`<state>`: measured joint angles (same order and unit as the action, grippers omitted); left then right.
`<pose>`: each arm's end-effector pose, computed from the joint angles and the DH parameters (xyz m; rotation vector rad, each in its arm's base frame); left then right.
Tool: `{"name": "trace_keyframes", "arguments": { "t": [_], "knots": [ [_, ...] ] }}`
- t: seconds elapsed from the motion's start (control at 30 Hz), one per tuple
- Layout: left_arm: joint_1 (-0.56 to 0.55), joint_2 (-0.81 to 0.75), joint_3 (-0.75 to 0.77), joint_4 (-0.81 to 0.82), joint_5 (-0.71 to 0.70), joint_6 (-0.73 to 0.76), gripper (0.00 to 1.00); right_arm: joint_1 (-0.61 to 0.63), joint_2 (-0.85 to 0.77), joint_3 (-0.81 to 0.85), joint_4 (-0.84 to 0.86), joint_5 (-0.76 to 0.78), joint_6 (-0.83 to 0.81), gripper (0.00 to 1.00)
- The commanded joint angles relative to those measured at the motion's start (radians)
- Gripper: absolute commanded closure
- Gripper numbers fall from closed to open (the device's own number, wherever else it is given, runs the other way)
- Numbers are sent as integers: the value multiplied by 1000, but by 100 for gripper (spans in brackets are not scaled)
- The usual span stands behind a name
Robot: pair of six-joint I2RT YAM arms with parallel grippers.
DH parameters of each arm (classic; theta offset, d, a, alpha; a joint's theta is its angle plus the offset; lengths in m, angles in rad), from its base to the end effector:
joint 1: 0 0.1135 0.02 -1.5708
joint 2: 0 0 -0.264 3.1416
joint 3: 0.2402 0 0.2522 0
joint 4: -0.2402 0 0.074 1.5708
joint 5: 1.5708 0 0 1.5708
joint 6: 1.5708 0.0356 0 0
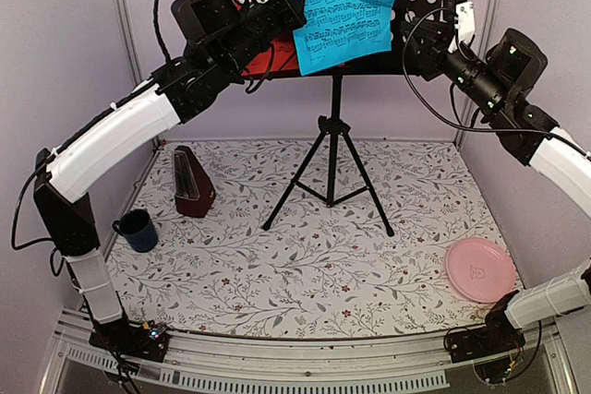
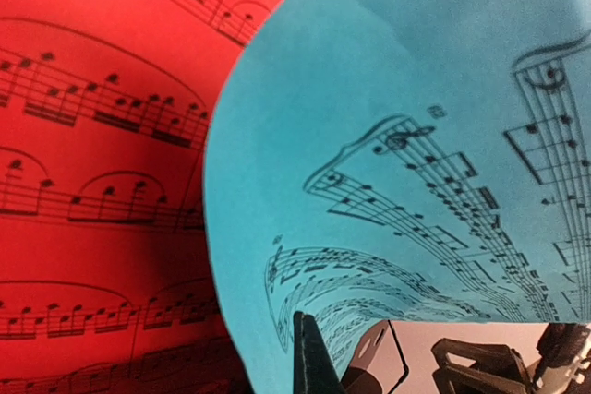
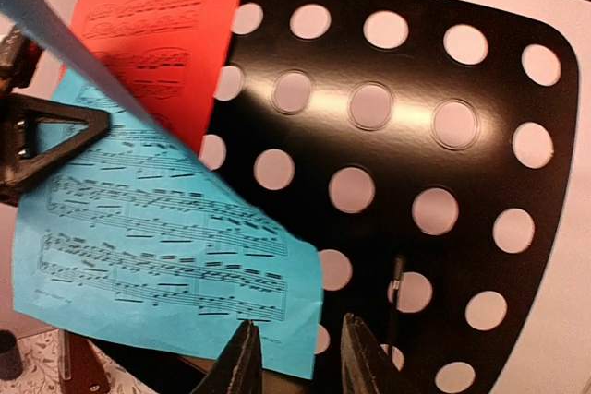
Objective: Set up the instrument practice props
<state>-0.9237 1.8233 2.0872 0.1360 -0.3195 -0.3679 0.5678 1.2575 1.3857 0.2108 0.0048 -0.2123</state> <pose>0.2537 -0.3172 0.5329 0.0492 1.2448 -0.9431 0.2339 0.1490 0.4919 -0.4666 1.1461 0.3062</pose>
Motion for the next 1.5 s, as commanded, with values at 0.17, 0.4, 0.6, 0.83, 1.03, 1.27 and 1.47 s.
{"name": "trace_keyframes", "arguments": {
  "t": [0.17,0.4,0.6,0.83,1.03,1.27,1.47],
  "knots": [
    [-27,54,75,-36,-32,29,100,1,87,125,-10,-382,37,74],
    [-36,56,73,-54,-23,61,100,1,177,238,73,-297,78,66],
    [-45,46,54,-38,-12,97,100,1,234,286,111,-155,70,55],
    [-56,49,50,1,23,156,100,-4,283,331,106,-35,40,41],
    [-58,64,62,2,2,180,100,-5,246,304,93,-81,34,37],
    [-57,81,84,-2,-9,182,100,-5,124,214,50,4,49,40],
    [-58,88,95,-5,-14,181,100,-5,69,176,-46,184,21,47]
  ]
}}
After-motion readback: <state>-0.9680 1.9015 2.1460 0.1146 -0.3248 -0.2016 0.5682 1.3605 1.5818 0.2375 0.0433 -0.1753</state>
